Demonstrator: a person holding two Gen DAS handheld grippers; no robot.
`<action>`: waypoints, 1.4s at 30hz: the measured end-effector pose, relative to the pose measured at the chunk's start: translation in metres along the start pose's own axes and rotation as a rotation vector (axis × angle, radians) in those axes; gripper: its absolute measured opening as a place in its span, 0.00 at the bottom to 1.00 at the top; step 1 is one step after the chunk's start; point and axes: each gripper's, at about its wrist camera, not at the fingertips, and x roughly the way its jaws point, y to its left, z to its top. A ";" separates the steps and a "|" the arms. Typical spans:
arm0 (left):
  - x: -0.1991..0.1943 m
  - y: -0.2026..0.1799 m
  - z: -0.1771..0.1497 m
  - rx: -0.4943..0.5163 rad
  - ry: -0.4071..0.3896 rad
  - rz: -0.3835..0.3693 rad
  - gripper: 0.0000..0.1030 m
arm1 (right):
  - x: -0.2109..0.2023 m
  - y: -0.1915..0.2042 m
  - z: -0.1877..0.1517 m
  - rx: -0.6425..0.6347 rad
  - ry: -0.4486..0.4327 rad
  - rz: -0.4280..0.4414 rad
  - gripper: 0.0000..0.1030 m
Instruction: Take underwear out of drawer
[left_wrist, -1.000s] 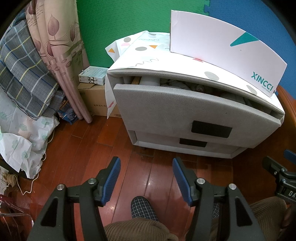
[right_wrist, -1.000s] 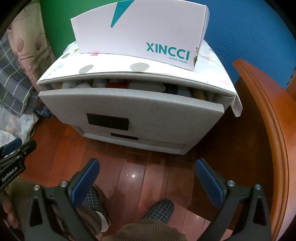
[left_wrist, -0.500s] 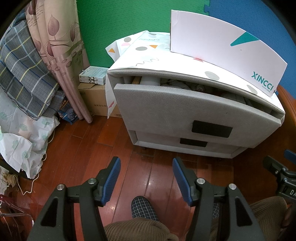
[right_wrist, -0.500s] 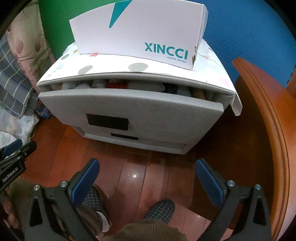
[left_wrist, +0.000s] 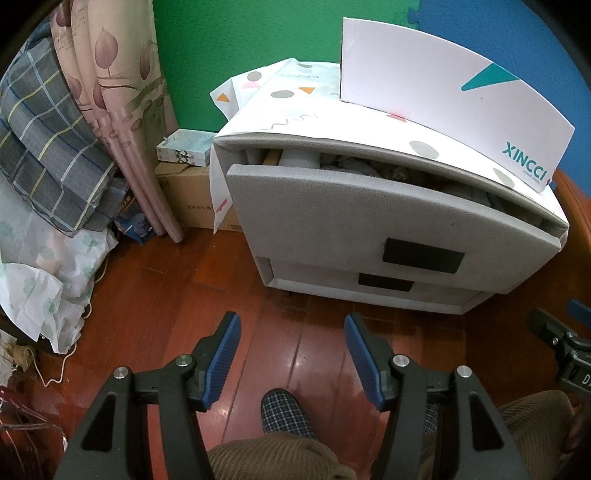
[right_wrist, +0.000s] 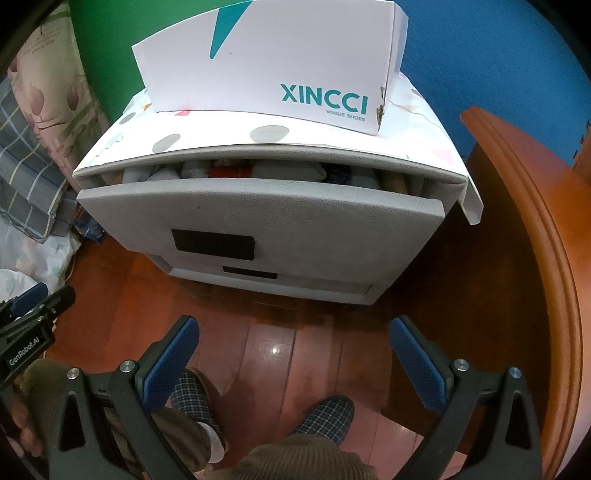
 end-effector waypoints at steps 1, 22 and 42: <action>0.000 0.001 -0.001 -0.004 0.004 -0.003 0.58 | 0.000 0.000 0.000 0.000 0.000 -0.002 0.99; 0.030 0.044 0.069 -0.365 0.099 -0.364 0.68 | 0.002 -0.011 -0.001 0.053 0.006 0.043 0.99; 0.114 0.069 0.099 -0.731 0.228 -0.427 0.78 | 0.010 -0.015 0.000 0.065 0.035 0.072 0.99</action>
